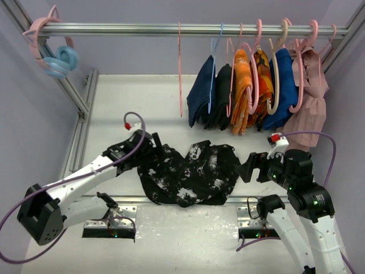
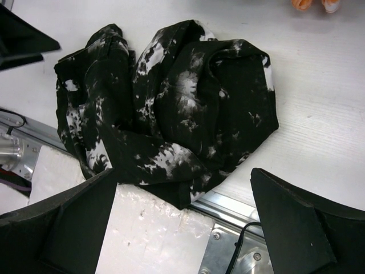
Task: Place the trousers on the hanger
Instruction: Fold the trousers at the center of the board.
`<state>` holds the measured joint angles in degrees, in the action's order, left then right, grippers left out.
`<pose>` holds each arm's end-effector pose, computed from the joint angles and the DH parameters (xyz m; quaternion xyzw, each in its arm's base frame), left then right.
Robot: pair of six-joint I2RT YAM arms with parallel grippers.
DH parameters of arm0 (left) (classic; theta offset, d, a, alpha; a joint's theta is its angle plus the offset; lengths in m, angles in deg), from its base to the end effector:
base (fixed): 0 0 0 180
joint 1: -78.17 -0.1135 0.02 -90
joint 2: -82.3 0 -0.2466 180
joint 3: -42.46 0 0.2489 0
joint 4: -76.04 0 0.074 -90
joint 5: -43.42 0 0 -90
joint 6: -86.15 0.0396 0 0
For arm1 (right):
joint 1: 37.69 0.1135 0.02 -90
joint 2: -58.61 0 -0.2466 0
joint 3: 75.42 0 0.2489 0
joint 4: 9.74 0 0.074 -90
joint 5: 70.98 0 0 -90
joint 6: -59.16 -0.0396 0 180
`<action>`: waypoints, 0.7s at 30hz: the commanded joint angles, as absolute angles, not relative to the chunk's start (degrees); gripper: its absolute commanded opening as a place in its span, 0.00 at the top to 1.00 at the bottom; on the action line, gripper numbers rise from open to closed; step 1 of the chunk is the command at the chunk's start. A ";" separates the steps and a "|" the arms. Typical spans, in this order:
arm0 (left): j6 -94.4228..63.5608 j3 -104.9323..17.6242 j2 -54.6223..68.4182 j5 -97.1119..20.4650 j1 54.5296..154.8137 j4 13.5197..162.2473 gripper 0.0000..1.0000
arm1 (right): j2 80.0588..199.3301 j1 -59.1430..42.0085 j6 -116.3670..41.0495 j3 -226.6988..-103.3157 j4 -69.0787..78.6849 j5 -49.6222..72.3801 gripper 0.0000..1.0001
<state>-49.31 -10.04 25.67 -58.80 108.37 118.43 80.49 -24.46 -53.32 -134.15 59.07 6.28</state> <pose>0.1859 -0.0985 0.2197 -0.1617 0.9102 -0.1478 0.3515 0.0816 0.0282 0.2951 0.0164 0.8706 0.2402 0.4292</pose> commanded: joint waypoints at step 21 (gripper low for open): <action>-49.55 -12.71 3.69 -63.46 128.25 98.94 0.60 | 82.28 -24.71 -57.41 -125.22 47.80 -7.54 0.01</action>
